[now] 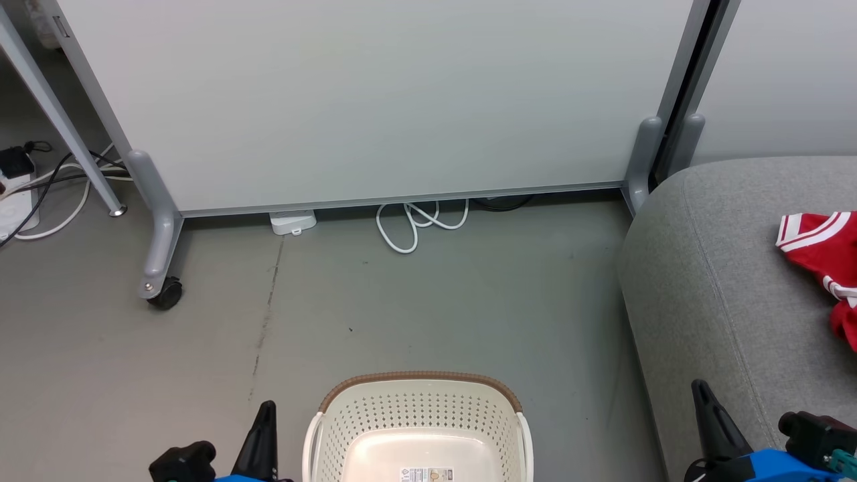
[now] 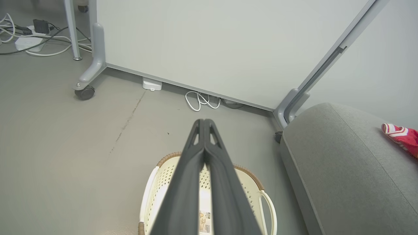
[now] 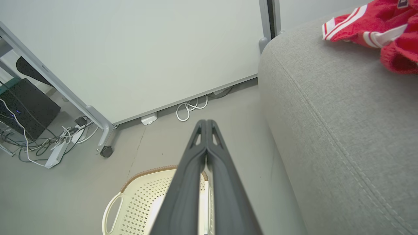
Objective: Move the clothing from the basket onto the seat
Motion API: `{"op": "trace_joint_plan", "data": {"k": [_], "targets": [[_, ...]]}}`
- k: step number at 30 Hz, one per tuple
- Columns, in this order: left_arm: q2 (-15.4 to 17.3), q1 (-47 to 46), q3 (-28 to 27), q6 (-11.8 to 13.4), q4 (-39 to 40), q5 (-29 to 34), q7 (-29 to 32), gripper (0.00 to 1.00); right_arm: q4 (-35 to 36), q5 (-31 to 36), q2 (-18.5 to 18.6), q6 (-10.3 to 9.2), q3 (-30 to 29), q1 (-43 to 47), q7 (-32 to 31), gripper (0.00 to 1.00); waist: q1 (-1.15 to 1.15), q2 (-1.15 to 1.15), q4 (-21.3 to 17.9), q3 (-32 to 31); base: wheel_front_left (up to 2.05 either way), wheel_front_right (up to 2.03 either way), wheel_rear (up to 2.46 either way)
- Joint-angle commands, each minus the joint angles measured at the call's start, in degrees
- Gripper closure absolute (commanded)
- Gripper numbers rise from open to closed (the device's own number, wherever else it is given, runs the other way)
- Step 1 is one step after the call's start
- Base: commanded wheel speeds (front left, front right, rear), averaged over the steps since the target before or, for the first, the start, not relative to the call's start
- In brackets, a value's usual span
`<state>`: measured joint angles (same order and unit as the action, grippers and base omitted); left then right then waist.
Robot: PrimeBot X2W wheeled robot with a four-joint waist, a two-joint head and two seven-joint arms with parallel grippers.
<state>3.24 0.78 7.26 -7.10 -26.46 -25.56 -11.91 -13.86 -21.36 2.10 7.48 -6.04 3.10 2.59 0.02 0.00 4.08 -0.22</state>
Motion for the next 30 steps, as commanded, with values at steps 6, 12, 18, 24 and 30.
{"op": "trace_joint_plan", "data": {"k": [6,12,18,24,30], "targets": [[0.1,-2.2,-1.6,-0.1,2.2,-6.7,1.7,1.00,0.8,-7.2,0.3,0.00,-0.1,-2.1,-0.8,1.00,-0.01,0.00,-0.2,0.0,0.00,0.00,0.00],[0.1,-2.7,-2.6,-0.1,3.1,-12.0,3.1,1.00,0.7,-12.8,0.4,0.01,-0.2,-2.8,-1.5,1.00,-0.01,0.00,-0.4,0.0,0.00,0.00,0.00],[0.1,-3.2,-3.6,-0.2,4.0,-16.9,4.4,1.00,0.7,-18.0,0.4,0.01,-0.2,-3.4,-2.2,1.00,-0.01,0.00,-0.6,0.1,0.00,0.00,0.00],[0.1,-3.5,-4.5,-0.2,4.8,-21.6,5.7,1.00,0.6,-22.9,0.5,0.01,-0.2,-4.0,-2.9,1.00,-0.01,0.00,-0.8,0.1,0.00,0.00,0.00],[0.1,-4.0,-5.4,-0.2,5.5,-25.9,6.9,1.00,0.6,-27.5,0.5,0.01,-0.3,-4.6,-3.5,1.00,-0.01,0.00,-1.1,0.1,0.00,0.00,0.00]]}}
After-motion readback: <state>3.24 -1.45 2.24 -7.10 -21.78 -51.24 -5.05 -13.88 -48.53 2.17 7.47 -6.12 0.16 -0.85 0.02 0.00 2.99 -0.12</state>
